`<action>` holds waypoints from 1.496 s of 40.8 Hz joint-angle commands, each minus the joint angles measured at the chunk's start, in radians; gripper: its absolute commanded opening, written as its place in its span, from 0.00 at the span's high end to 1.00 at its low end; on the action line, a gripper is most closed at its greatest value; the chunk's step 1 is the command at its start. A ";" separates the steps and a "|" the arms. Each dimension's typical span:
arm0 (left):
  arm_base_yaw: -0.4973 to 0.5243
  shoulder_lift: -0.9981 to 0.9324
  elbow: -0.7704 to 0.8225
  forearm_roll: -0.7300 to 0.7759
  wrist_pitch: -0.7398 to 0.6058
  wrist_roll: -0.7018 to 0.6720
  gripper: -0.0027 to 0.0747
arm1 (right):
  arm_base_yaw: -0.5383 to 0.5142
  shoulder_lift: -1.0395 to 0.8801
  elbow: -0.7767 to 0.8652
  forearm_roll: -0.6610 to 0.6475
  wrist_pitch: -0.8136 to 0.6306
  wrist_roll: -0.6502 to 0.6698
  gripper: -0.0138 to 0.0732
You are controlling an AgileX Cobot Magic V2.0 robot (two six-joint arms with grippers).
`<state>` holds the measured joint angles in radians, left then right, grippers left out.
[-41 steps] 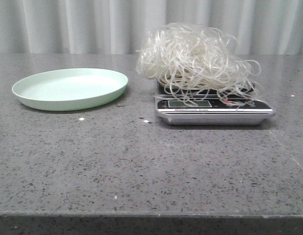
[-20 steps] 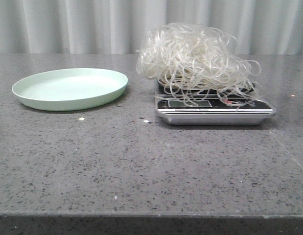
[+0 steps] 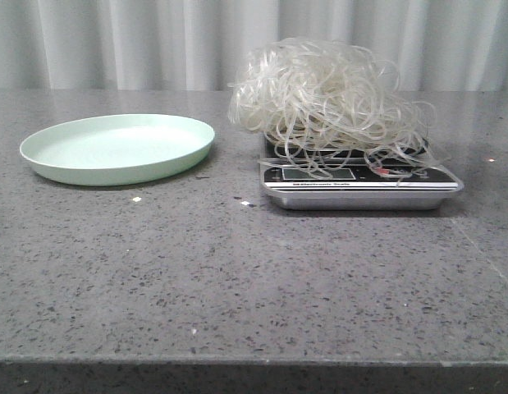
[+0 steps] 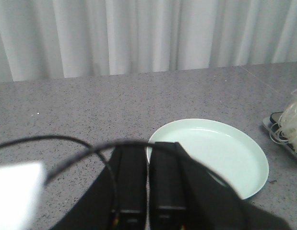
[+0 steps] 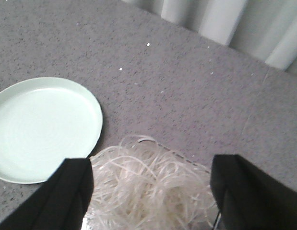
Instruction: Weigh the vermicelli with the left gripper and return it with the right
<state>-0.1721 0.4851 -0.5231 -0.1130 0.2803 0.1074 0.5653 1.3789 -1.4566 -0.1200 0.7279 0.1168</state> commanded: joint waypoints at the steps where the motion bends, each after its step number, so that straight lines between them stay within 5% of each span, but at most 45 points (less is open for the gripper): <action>1: 0.001 0.004 -0.028 -0.009 -0.077 -0.011 0.79 | 0.002 0.011 -0.066 0.038 0.005 -0.003 0.14; 50: 0.001 0.004 -0.028 -0.009 -0.078 -0.011 0.79 | 0.001 0.360 -0.100 0.069 0.202 -0.045 0.15; 55: 0.001 0.004 -0.028 -0.009 -0.078 -0.011 0.79 | 0.001 0.357 -0.100 0.061 0.206 -0.045 0.30; 61: 0.001 0.004 -0.028 -0.009 -0.085 -0.011 0.79 | 0.001 0.355 -0.100 0.056 0.212 -0.045 0.67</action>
<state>-0.1721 0.4851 -0.5231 -0.1130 0.2803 0.1058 0.5672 1.7517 -1.5456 -0.0673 0.9136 0.0738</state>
